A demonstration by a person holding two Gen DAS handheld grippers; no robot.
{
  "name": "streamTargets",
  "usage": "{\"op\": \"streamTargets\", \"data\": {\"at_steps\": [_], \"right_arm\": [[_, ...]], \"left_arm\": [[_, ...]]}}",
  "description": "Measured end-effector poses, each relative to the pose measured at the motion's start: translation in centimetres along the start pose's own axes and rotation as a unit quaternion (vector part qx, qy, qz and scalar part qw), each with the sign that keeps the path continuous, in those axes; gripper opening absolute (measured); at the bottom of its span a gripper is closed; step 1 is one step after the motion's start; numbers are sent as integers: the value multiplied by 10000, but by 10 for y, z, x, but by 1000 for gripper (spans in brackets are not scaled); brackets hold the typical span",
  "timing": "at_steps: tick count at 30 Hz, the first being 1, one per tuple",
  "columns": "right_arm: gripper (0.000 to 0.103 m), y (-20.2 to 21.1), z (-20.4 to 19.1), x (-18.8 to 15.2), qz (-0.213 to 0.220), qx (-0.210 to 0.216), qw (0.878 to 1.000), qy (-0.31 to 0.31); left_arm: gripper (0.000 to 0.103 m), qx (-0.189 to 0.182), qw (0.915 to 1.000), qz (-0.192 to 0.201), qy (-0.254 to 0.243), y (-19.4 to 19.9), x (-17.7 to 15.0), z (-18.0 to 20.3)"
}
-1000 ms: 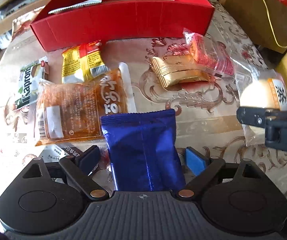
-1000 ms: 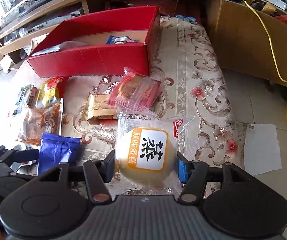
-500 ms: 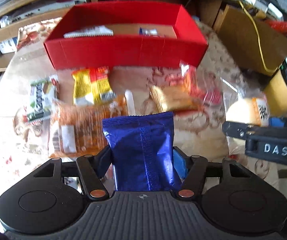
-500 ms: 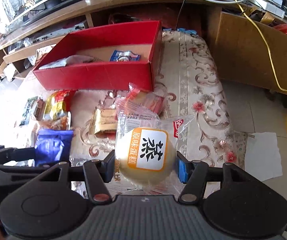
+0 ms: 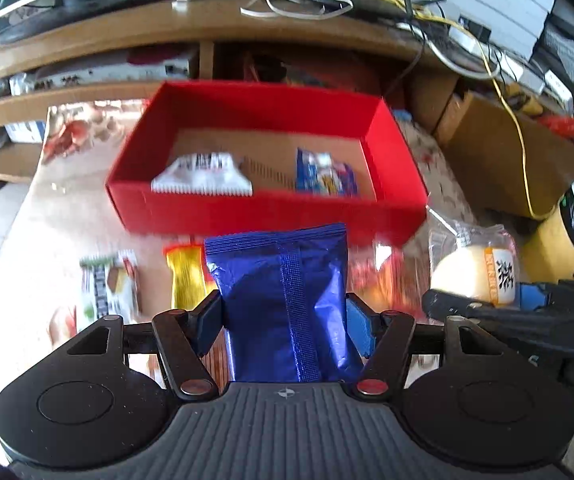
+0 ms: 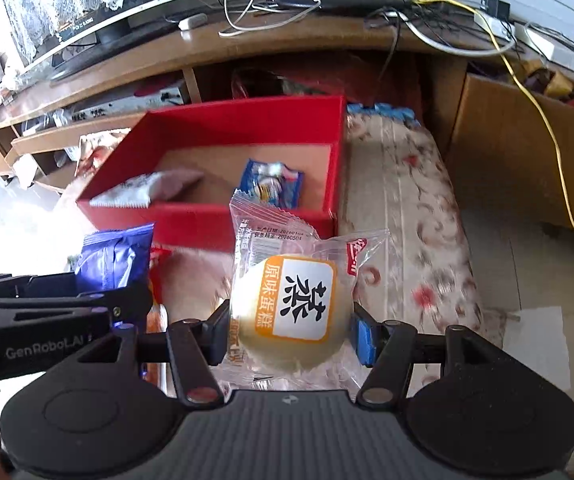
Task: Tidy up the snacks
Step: 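Lift the blue bar and bagged bun and carry both over the red box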
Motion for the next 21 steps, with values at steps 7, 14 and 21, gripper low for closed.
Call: {"op": "streamTargets", "data": {"at_steps": [7, 14, 21], "right_arm": [[59, -10, -5, 30, 108, -58, 9999, -78], [59, -25, -10, 68, 227, -66, 9996, -136], [59, -50, -12, 97, 220, -81, 9996, -174]], "left_arm": [[70, 27, 9998, 169, 91, -6, 32, -6], [69, 120, 9991, 373, 171, -14, 65, -13], [68, 245, 9986, 433, 186, -32, 94, -24]]}}
Point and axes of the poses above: each gripper's, at about its wrist camera, not at the fingertips, and y roughly against the way its jaws point, z to its right, x to its top, the point moved 4 cm from there along -y, roughly the way its jaws point, and after that the axes turned 4 degrees about -y, right-handed, at the moved point
